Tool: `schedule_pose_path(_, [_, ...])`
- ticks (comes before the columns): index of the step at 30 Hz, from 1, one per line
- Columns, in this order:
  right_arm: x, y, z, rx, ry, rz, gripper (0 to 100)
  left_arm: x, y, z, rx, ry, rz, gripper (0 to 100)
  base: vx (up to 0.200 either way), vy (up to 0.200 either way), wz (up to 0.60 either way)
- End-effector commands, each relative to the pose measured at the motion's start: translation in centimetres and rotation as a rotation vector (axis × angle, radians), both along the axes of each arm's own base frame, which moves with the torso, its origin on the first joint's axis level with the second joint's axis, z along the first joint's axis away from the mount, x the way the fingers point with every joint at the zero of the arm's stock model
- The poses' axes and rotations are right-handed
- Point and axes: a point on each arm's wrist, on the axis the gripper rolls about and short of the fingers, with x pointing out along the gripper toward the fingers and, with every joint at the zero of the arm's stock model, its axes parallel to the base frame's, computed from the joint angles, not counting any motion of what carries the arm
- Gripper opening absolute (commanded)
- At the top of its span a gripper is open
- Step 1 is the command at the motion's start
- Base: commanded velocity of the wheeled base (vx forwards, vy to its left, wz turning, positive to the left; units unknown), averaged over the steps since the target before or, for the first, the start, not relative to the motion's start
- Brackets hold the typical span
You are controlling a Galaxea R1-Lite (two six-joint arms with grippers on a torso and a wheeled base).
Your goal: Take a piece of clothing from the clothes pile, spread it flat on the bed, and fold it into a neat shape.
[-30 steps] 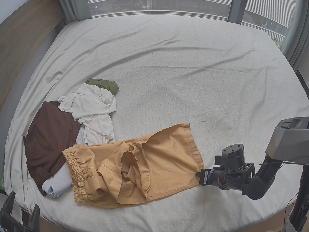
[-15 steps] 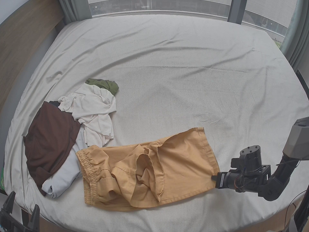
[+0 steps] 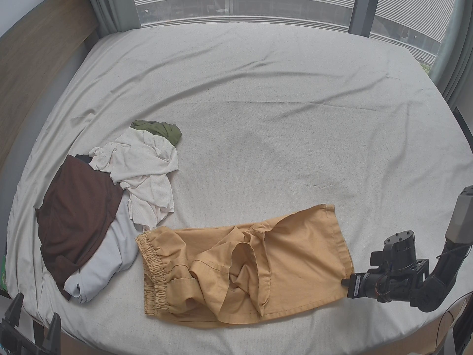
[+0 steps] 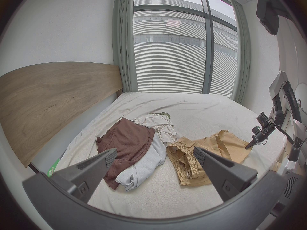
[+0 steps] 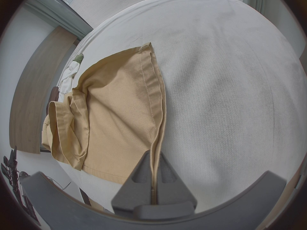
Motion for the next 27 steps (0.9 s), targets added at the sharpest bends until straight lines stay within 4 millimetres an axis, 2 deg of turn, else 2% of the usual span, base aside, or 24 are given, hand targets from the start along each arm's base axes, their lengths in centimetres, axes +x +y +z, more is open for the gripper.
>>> schedule_pose_path(1, [-0.5, -0.4, -0.1, -0.012, 0.013, -0.012, 0, 0.0, 0.0, -0.5, 0.0, 0.001, 0.0, 100, 0.0, 0.0, 0.0])
schedule_pose_path(14, [-0.9, -0.9, -0.2, -0.009, -0.015, -0.031, 0, 0.0, 0.0, -0.5, 0.0, 0.001, 0.0, 100, 0.0, 0.0, 0.0])
schedule_pose_path(15, [-0.8, -0.8, -0.1, -0.003, -0.029, -0.029, 100, 0.0, 0.0, -0.5, 0.0, 0.001, 0.0, 100, 0.0, 0.0, 0.0])
schedule_pose_path(19, [-0.9, -0.7, 0.4, 0.014, -0.08, -0.024, 100, 0.0, 0.0, -0.5, 0.0, 0.001, -0.002, 100, 0.0, 0.0, 0.0])
schedule_pose_path(27, [-2.2, -0.7, 4.4, 0.081, -0.389, 0.039, 100, 0.0, 0.0, -0.5, 0.008, -0.003, -0.02, 100, 0.0, 0.0, 0.0])
